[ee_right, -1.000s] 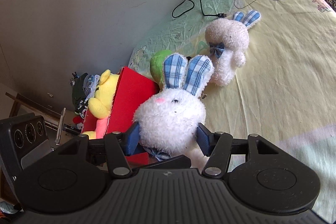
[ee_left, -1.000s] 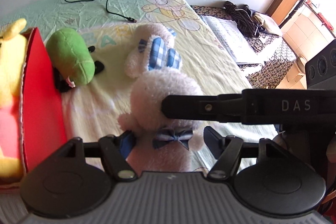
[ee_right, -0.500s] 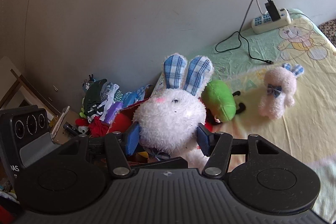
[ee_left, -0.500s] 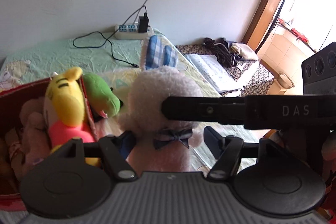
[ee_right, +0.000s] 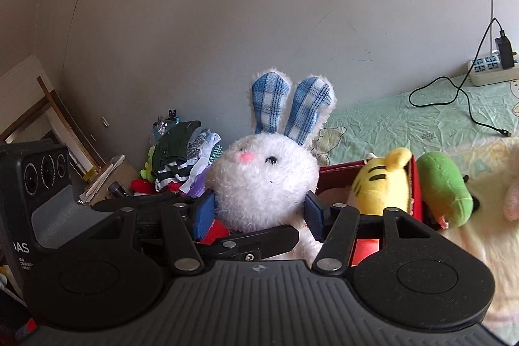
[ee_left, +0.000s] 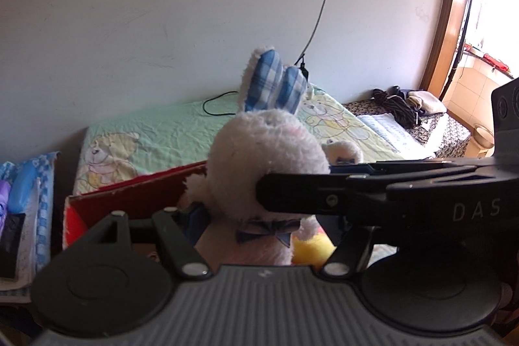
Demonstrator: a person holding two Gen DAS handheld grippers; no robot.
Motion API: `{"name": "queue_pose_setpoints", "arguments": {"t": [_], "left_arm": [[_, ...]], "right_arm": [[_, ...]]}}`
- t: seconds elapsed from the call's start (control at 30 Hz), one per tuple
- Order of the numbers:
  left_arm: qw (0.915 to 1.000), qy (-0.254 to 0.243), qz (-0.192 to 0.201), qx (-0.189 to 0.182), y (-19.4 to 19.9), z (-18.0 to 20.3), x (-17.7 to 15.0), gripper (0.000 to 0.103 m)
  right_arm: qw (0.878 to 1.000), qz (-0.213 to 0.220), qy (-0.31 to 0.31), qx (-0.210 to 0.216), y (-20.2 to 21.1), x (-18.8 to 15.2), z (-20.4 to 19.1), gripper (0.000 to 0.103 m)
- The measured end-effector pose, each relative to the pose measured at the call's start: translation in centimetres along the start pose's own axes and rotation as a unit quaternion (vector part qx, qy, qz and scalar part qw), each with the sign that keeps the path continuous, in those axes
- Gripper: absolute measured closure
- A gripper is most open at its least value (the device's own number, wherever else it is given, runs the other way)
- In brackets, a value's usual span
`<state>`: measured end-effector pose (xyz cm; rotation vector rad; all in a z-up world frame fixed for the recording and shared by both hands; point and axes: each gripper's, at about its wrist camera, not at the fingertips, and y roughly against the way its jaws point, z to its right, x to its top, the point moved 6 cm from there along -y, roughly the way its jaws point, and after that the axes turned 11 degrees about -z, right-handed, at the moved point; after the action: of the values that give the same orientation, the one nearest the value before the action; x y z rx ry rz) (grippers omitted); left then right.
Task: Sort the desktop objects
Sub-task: 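Lift and carry the plaid-eared bunny with both grippers over the red box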
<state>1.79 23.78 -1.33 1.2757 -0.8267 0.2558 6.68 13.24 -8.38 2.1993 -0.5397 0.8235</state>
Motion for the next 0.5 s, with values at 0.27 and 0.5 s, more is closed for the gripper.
{"name": "queue_pose_setpoints", "arguments": {"t": [0.27, 0.5], "left_arm": [[0.9990, -0.006, -0.033, 0.030, -4.1, -6.5, -0.9, 0.027], [0.9937, 0.002, -0.099, 0.052, -8.8, -9.5, -2.2, 0.024]], "right_arm": [[0.999, -0.009, -0.007, -0.043, -6.4, 0.2, -0.4, 0.044], [0.995, -0.032, 0.004, -0.090, -10.4, 0.2, 0.3, 0.044]]}}
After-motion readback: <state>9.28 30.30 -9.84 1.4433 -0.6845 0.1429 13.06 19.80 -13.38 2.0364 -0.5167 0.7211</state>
